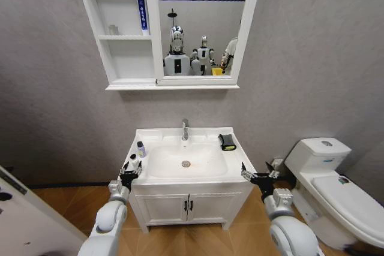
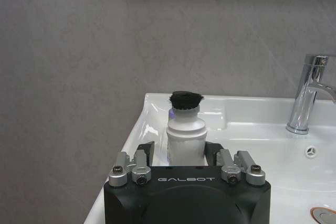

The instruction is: Move facial cleanser and shampoo from washbasin to cabinet, then wipe washbasin with towel.

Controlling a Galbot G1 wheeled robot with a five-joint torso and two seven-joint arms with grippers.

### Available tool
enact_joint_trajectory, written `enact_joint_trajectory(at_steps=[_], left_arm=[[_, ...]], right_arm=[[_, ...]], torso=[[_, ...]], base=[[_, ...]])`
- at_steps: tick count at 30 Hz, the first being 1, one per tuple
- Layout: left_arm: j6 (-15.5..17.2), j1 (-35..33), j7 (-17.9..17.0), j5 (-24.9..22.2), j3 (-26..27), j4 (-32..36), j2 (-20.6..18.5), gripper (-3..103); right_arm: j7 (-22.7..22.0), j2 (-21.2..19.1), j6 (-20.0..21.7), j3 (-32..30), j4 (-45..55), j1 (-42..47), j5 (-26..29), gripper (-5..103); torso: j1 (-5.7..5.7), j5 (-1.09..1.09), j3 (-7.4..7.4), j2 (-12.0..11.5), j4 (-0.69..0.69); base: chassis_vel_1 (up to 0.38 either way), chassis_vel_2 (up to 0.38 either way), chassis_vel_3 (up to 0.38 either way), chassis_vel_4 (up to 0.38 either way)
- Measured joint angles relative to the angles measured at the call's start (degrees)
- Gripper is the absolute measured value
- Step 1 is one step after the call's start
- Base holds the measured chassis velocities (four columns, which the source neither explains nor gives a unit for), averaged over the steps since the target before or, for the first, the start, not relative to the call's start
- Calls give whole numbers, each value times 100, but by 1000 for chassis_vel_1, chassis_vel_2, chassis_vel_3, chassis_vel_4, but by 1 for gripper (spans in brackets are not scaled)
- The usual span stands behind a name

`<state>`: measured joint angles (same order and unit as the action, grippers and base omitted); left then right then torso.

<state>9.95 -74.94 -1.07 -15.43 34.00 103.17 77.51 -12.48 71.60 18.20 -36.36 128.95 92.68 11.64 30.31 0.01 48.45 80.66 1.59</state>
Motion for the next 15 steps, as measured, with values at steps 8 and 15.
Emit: enact_joint_trajectory(at_steps=[8,15], left_arm=[[5,-62,23,-43,-4,134,-10,32],[753,-74,-686,-940,-67,1331,-812,32]], right_arm=[[-30,-11,8,-4,55,40,-13,100],[-40,-1,11,38,79,66,-59,100]], torso=[[0,-1,0,0,0],[0,0,0,0,-1]], base=[[0,0,0,0],[0,0,0,0]])
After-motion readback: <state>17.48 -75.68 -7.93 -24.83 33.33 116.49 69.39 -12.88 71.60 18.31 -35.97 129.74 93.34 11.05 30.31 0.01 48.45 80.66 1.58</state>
